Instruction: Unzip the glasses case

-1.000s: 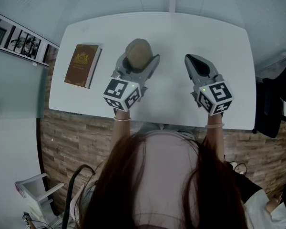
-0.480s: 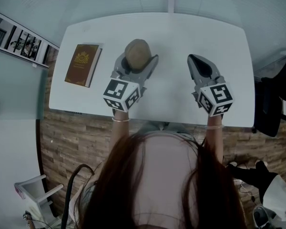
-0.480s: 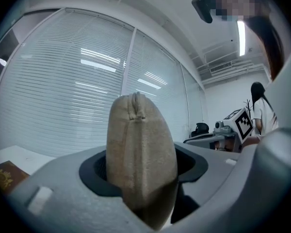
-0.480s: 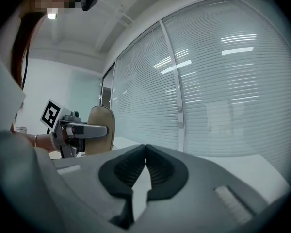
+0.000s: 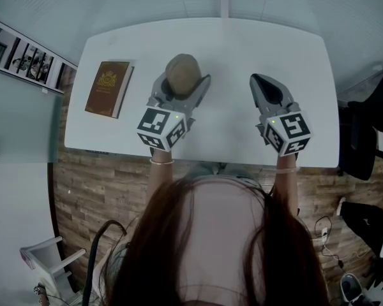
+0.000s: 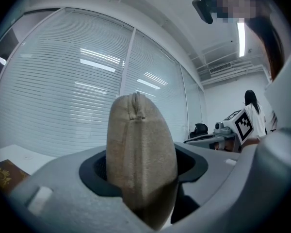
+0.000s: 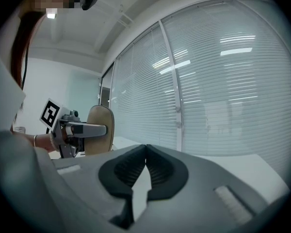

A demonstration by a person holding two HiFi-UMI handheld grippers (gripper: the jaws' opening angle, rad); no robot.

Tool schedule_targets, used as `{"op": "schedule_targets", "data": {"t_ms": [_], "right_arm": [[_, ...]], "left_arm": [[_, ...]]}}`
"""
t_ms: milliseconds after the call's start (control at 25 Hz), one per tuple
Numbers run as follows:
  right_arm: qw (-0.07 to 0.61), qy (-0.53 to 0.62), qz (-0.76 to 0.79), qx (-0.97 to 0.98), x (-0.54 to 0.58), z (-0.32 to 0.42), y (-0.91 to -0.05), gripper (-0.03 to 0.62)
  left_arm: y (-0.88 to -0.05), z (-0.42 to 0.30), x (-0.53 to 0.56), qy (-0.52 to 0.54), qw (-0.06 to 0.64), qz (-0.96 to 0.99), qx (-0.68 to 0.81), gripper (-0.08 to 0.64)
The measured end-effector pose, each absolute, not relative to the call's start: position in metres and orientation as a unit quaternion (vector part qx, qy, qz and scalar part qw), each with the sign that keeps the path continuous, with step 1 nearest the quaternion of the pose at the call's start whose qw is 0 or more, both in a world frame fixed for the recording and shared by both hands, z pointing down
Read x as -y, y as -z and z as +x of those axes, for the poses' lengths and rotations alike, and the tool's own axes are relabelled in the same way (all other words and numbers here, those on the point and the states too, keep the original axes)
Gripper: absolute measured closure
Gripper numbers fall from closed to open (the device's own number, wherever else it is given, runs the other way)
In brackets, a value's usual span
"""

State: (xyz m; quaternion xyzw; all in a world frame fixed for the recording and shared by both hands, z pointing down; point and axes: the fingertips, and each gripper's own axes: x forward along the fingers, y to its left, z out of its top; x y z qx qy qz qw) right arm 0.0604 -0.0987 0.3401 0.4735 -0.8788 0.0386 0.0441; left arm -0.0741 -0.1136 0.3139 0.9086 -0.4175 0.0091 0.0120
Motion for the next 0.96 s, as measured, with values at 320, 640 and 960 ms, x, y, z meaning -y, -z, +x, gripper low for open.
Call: {"op": "schedule_targets", "data": {"t_ms": [320,640,960], "right_arm": [[0.046,-0.041,0.471,0.88,0.097,0.061,-0.343,0.591],[0.054,-0.038,0.46,0.885,0.093,0.057,-0.344,0.591],[0.054,-0.038,0.459,0.886,0.094,0.061,-0.344,0.589]], "left_arm": [[-0.317,-0.067,0.112,-0.011,0.013,0.911,0.413,0.264],[-0.32,-0.059,0.112,-0.016,0.016,0.914,0.406,0.264],[-0.317,-0.053,0.114,-0.012,0.015,0.915,0.404,0.264]]}}
